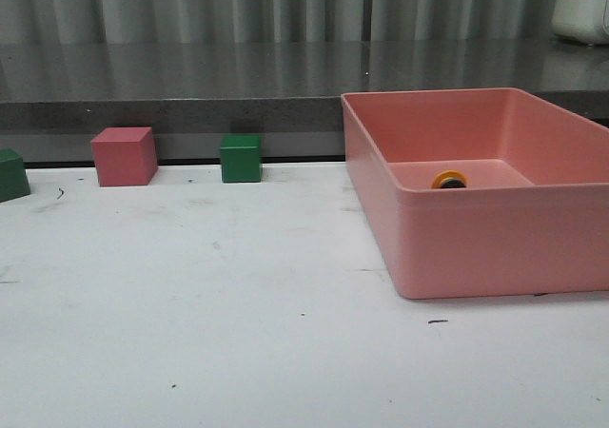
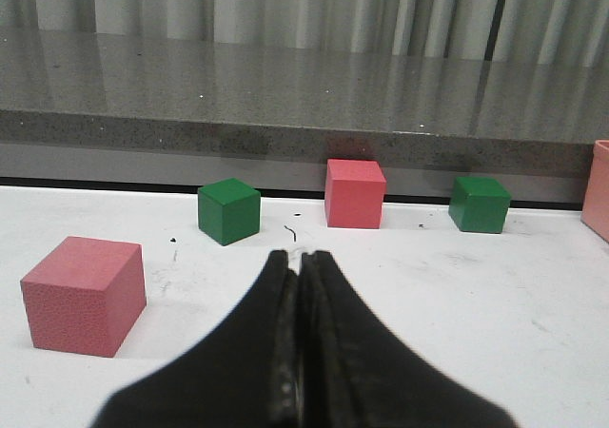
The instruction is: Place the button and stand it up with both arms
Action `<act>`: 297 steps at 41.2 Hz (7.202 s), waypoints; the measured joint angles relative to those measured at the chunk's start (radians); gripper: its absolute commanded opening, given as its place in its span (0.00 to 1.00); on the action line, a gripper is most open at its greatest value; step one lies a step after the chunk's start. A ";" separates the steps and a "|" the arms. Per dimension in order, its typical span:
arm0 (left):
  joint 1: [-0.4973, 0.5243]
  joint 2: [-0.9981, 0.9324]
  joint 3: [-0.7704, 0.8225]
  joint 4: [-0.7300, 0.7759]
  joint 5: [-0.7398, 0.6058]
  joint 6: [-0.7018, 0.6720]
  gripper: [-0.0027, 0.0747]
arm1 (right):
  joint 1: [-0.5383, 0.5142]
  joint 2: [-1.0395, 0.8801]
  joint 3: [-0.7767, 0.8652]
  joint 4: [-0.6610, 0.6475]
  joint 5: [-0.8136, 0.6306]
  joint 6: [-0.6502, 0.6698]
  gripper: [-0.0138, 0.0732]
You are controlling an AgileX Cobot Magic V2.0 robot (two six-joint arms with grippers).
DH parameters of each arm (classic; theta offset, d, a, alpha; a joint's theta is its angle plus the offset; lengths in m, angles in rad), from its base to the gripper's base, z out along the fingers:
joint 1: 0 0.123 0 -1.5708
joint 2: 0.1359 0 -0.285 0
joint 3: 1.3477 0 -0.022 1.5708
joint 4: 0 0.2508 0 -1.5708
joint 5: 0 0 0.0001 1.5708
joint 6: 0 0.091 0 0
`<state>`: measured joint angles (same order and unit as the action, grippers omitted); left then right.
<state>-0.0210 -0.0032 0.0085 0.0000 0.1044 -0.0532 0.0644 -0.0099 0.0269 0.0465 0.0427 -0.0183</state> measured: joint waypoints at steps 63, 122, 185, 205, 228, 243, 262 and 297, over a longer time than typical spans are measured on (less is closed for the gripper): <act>0.000 0.312 -0.661 -0.035 0.338 0.000 0.01 | 0.000 0.327 -0.607 0.000 0.391 0.002 0.08; -0.167 0.490 -0.634 -0.077 0.421 0.000 0.71 | 0.000 0.816 -0.908 0.075 0.741 -0.045 0.85; -0.185 0.490 -0.634 -0.070 0.421 0.000 0.71 | 0.174 2.053 -1.662 -0.067 0.885 0.222 0.78; -0.185 0.490 -0.634 -0.070 0.421 0.000 0.71 | 0.174 2.130 -1.662 -0.068 0.824 0.266 0.78; -0.185 0.490 -0.634 -0.070 0.421 0.000 0.71 | 0.174 2.139 -1.662 -0.068 0.847 0.273 0.48; -0.185 0.490 -0.634 -0.070 0.420 0.000 0.71 | 0.203 1.974 -1.662 -0.064 0.924 0.273 0.48; -0.185 0.490 -0.634 -0.070 0.420 0.000 0.71 | 0.401 1.830 -1.662 -0.046 1.115 0.273 0.48; -0.185 0.490 -0.634 -0.070 0.420 0.000 0.71 | 0.774 2.252 -2.134 -0.158 1.183 0.624 0.48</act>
<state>-0.2059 0.4863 -0.6253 -0.0698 0.5242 -0.0532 0.8383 2.2420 -2.1073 -0.1117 1.2258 0.6060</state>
